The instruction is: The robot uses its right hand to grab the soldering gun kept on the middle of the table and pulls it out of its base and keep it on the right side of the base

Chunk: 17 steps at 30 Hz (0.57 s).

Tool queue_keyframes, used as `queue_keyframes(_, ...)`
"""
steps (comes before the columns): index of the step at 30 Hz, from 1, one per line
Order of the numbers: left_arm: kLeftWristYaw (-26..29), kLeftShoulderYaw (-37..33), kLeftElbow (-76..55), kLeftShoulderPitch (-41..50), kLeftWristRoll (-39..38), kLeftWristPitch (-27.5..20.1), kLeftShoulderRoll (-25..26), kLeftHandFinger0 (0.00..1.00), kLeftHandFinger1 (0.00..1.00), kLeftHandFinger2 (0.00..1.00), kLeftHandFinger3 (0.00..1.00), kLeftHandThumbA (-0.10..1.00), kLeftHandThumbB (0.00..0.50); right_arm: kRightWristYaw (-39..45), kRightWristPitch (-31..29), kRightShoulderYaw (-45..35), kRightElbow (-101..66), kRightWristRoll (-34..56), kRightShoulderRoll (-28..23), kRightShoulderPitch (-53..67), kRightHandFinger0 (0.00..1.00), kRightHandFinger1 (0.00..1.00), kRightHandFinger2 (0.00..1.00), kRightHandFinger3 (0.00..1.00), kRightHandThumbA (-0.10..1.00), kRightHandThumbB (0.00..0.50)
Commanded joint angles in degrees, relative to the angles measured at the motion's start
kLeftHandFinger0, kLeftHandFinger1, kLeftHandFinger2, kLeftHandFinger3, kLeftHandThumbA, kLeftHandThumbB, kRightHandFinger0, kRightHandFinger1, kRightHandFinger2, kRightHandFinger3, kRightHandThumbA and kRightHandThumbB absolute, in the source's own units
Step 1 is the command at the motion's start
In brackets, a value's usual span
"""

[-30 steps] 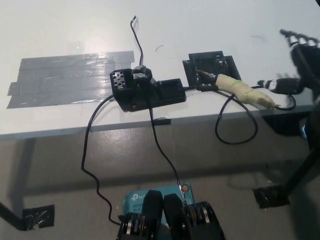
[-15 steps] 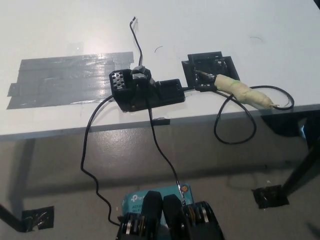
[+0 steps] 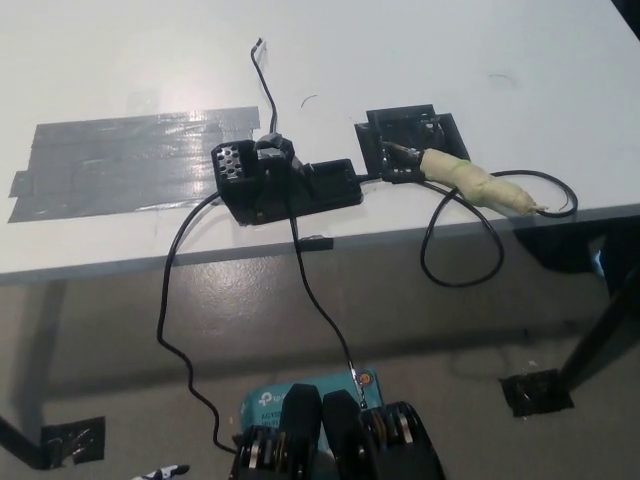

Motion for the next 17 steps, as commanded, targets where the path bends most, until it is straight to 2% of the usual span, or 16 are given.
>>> queue_keyframes(1, 1.2, 2.5, -0.8, 0.7, -2.9, -0.3, -0.2, 0.62, 0.73, 0.90, 1.00, 0.35, 0.253, -2.1, -5.7, -1.5, 3.2, 12.0, -1.2, -1.1, 1.00, 1.00, 1.00, 1.00, 0.73, 0.163)
queue_keyframes(2, 1.2, 2.6, -0.6, 0.7, -2.9, 0.0, -0.3, 0.60, 0.72, 0.90, 1.00, 0.34, 0.259, -1.9, -5.6, -1.2, 2.9, 12.4, -1.3, -1.0, 1.00, 1.00, 1.00, 1.00, 0.71, 0.153)
queue_keyframes(3, 1.2, 2.9, -0.7, 0.8, -3.0, 0.3, -0.4, 0.60, 0.71, 0.89, 1.00, 0.34, 0.260, -1.5, -5.6, -0.3, 2.5, 12.4, -1.6, -1.0, 1.00, 1.00, 1.00, 1.00, 0.70, 0.169)
queue_keyframes(5, 1.2, 3.2, -0.8, 0.8, -3.0, 0.3, -0.3, 0.61, 0.71, 0.89, 1.00, 0.34, 0.258, -1.7, -5.6, 0.8, 2.3, 12.3, -2.1, -1.1, 1.00, 1.00, 1.00, 1.00, 0.71, 0.167)
queue_keyframes(7, 1.0, 3.6, -0.5, 0.4, -3.5, 0.2, -0.4, 0.64, 0.75, 0.92, 1.00, 0.33, 0.260, -2.5, -5.4, 1.8, 2.2, 11.8, -2.9, -1.1, 1.00, 1.00, 1.00, 1.00, 0.71, 0.160)
queue_keyframes(9, 1.2, 3.6, 0.0, 0.2, -3.6, -0.2, -0.5, 0.64, 0.73, 0.90, 1.00, 0.33, 0.268, -3.1, -4.7, 2.1, 2.4, 12.0, -3.5, -1.2, 1.00, 1.00, 1.00, 1.00, 0.67, 0.117)
queue_keyframes(11, 1.2, 3.8, 0.0, 0.2, -4.1, 0.0, -0.5, 0.65, 0.75, 0.92, 1.00, 0.33, 0.273, -4.3, -3.6, 1.5, 3.1, 13.1, -3.6, -1.7, 1.00, 1.00, 1.00, 1.00, 0.58, 0.069)
queue_keyframes(12, 1.2, 3.9, -0.2, 0.3, -4.2, 0.0, -0.5, 0.65, 0.75, 0.92, 1.00, 0.33, 0.273, -4.9, -3.0, 1.4, 3.3, 13.4, -3.7, -2.2, 1.00, 1.00, 1.00, 1.00, 0.56, 0.066)
queue_keyframes(13, 1.3, 3.9, 0.0, 0.1, -4.2, -0.2, -0.6, 0.65, 0.75, 0.92, 1.00, 0.34, 0.272, -5.1, -2.8, 1.6, 3.4, 13.6, -4.0, -2.6, 1.00, 1.00, 1.00, 1.00, 0.56, 0.081)
queue_keyframes(17, 1.4, 4.2, 0.9, -0.7, -4.5, -1.1, -0.4, 0.65, 0.74, 0.91, 1.00, 0.34, 0.281, -6.3, -1.5, 2.3, 3.6, 13.4, -4.4, -4.1, 1.00, 1.00, 1.00, 1.00, 0.57, 0.088)
